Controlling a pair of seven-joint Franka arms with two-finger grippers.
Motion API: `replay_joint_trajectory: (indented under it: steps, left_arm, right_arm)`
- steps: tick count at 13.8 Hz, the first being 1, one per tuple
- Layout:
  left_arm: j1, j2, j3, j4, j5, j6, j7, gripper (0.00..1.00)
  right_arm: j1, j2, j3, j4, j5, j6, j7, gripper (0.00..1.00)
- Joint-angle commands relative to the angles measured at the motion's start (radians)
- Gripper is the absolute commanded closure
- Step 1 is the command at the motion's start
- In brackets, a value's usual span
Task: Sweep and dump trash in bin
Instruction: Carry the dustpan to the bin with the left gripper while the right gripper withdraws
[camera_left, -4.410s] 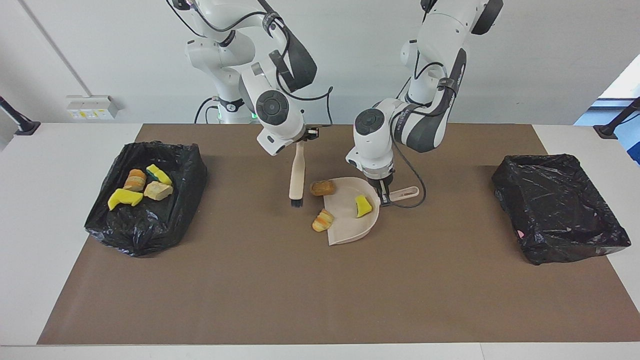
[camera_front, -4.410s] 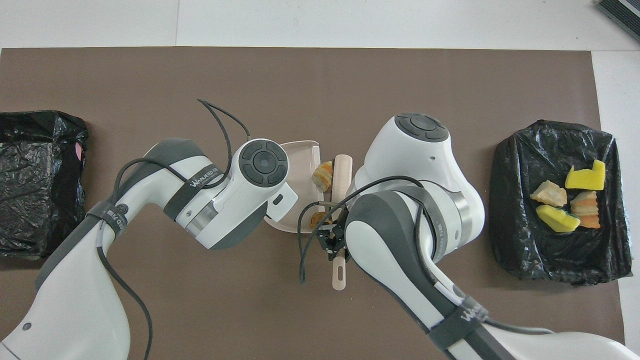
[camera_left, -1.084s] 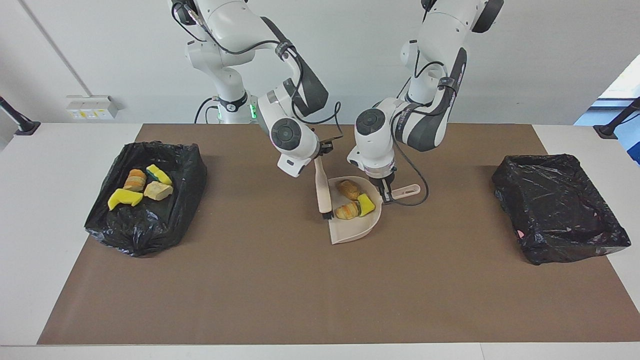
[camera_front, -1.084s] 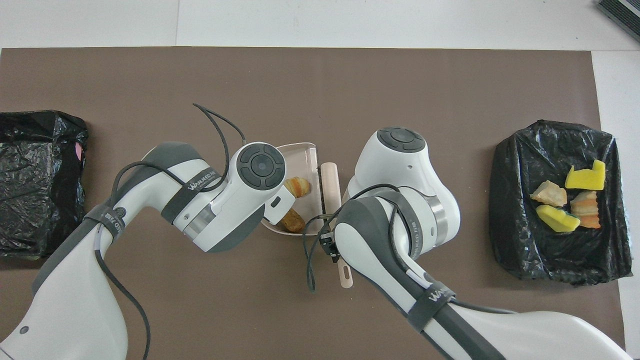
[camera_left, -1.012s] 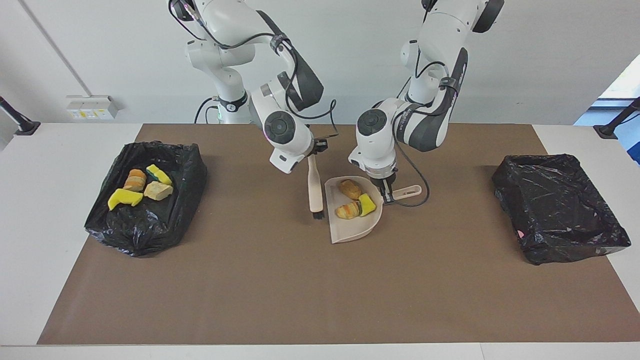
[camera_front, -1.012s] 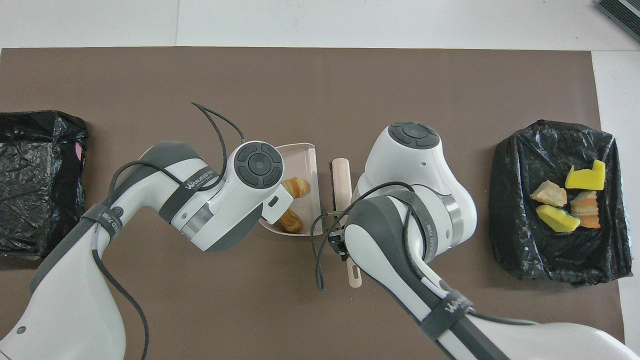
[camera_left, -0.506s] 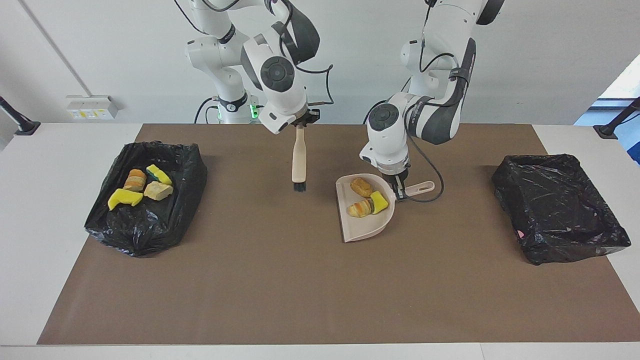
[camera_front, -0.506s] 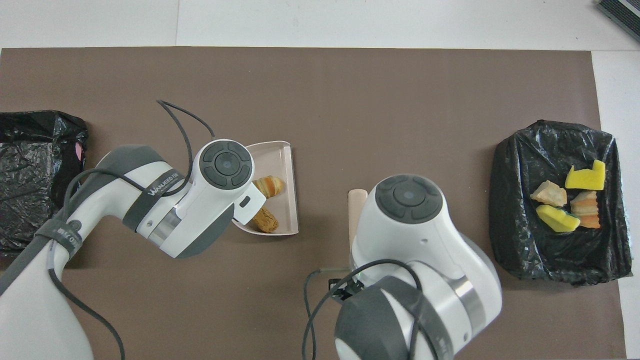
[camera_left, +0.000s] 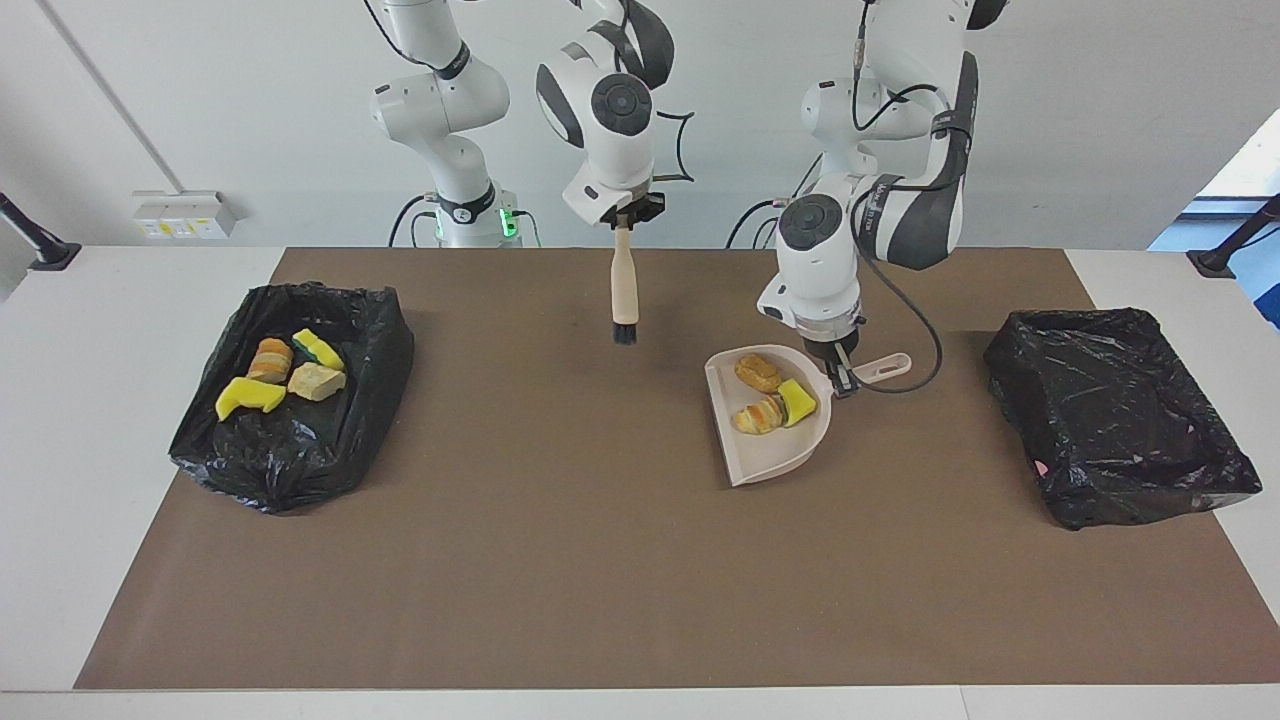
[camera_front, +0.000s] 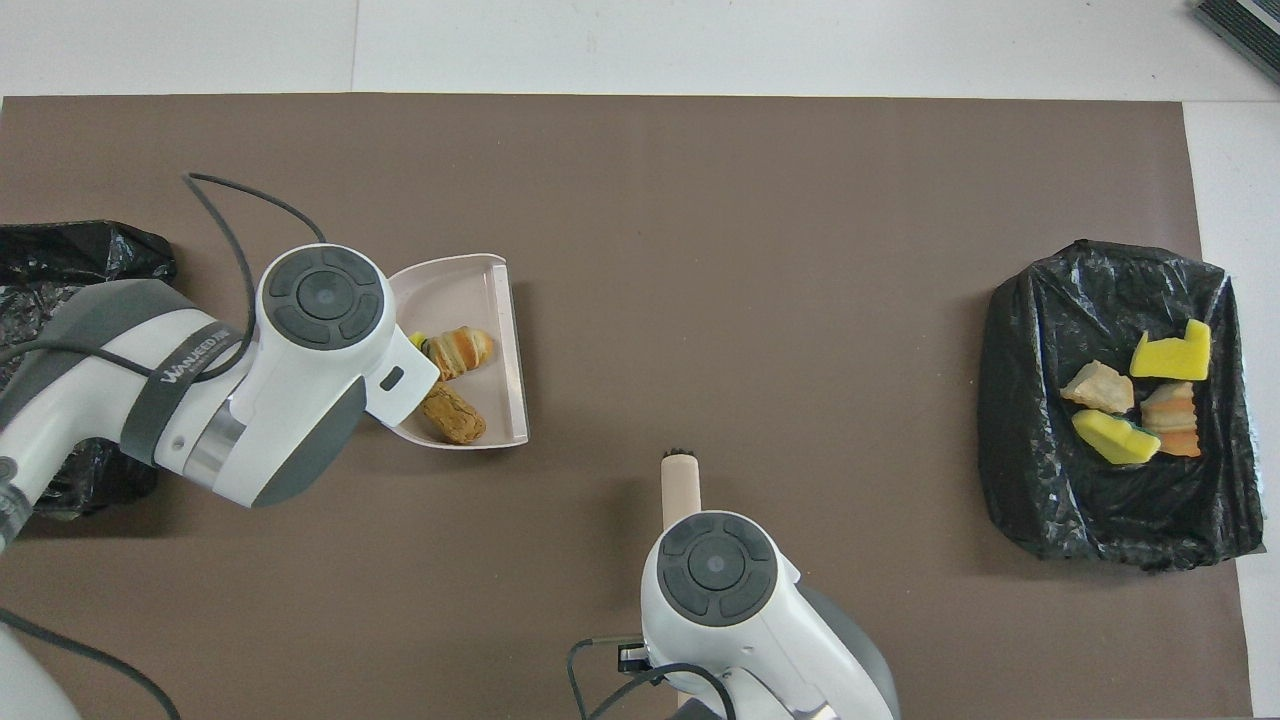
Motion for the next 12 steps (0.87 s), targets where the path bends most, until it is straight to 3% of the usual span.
replay_joint_trajectory:
  steps: [1, 4, 7, 10, 12]
  left_arm:
    - [0.007, -0.076, 0.063, -0.047, -0.049, 0.011, 0.037, 1.0]
    - [0.007, -0.121, 0.22, -0.042, -0.13, 0.014, 0.083, 1.0]
    - [0.007, -0.122, 0.368, -0.004, -0.181, 0.034, 0.245, 1.0]
    - [0.009, -0.1, 0.551, 0.077, -0.293, 0.041, 0.477, 1.0]
    - [0.01, -0.06, 0.642, 0.142, -0.302, 0.05, 0.586, 1.0]
  right_arm:
    - [-0.001, -0.015, -0.001, -0.048, 0.049, 0.053, -0.003, 1.0]
    - [0.057, 0.031, -0.001, -0.059, 0.05, 0.099, 0.017, 1.0]
    - [0.089, 0.056, -0.003, -0.068, 0.05, 0.146, 0.003, 1.0]
    - [0.089, 0.057, -0.003, -0.09, 0.05, 0.152, -0.018, 1.0]
    - [0.088, 0.06, -0.004, -0.099, 0.05, 0.176, -0.038, 1.0]
